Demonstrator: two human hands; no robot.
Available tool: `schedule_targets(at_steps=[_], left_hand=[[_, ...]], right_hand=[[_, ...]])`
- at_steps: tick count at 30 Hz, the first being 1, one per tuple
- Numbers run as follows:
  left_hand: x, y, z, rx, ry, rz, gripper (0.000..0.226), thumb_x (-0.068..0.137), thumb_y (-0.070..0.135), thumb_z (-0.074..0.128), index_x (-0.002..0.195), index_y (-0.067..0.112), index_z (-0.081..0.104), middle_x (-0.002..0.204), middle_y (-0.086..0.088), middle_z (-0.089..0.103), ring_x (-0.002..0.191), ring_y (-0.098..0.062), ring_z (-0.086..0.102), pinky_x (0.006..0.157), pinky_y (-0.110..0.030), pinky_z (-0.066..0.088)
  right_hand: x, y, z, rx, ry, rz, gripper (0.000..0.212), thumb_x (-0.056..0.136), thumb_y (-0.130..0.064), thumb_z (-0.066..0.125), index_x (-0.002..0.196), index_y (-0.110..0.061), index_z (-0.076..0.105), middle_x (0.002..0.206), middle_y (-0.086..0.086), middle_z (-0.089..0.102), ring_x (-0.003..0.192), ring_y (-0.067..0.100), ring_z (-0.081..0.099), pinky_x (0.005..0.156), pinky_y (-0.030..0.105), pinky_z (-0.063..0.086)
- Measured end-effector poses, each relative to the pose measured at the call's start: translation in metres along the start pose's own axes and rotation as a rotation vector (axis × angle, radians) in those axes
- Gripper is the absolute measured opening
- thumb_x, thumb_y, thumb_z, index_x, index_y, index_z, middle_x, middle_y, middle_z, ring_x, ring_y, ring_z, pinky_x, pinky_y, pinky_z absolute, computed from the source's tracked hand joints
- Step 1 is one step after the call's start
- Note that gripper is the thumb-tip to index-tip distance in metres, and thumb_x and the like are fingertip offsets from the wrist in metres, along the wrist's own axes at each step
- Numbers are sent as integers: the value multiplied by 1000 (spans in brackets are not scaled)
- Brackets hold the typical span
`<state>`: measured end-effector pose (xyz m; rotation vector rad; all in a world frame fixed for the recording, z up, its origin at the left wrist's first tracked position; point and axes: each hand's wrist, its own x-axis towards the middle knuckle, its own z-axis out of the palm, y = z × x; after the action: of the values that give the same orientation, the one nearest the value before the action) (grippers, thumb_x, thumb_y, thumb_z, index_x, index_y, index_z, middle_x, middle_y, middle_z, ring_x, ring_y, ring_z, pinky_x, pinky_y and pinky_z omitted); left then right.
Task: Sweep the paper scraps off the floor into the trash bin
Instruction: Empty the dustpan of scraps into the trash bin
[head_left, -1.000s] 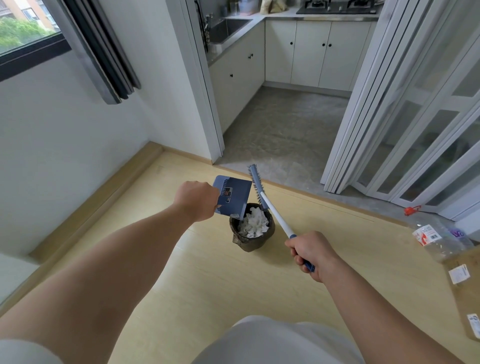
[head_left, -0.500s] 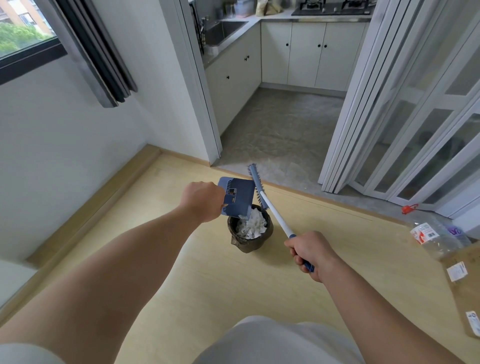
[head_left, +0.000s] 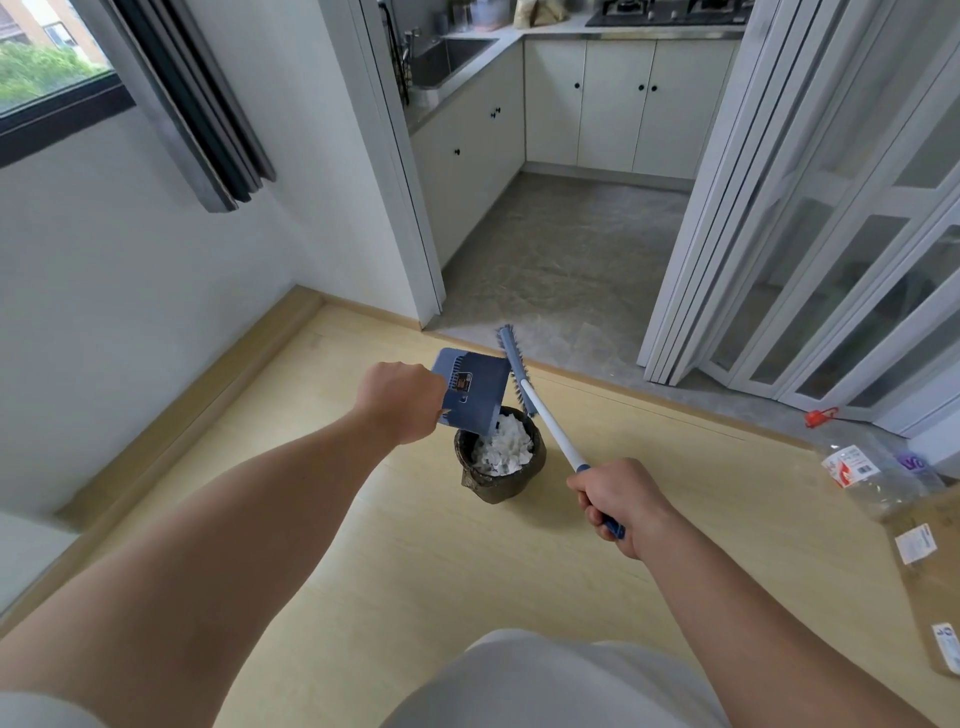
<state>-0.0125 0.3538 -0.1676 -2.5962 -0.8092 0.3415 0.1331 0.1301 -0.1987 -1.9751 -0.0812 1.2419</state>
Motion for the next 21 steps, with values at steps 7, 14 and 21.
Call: schedule_targets(at_steps=[7,14,21], left_hand=[[-3,-6,-5,-250,-1,-295,32,100,45,48,95,19,66,75,0,56,66,-25,56,56,-27,42],[-21,-44,3,-624,-14,-683,30,94,43,57,84,17,64,69,0,59,65,-26,62,53,-25,42],[-87,-94,46,-804,-11,-913,36,92,44,59,69,16,61,63,-3,63,61,-23,60,55,-29,47]], right_hand=[[-2,-1,9,-16,-9,-6,6,86,-5,59,80,-2,60,58,8,48,43,15,37,37,18,27],[-11,-8,31,-89,-13,-47,8,87,-7,59,83,-1,63,60,8,49,46,16,38,38,20,28],[-26,-15,71,-172,-38,-91,12,88,-9,60,92,1,65,61,8,49,44,15,37,39,22,27]])
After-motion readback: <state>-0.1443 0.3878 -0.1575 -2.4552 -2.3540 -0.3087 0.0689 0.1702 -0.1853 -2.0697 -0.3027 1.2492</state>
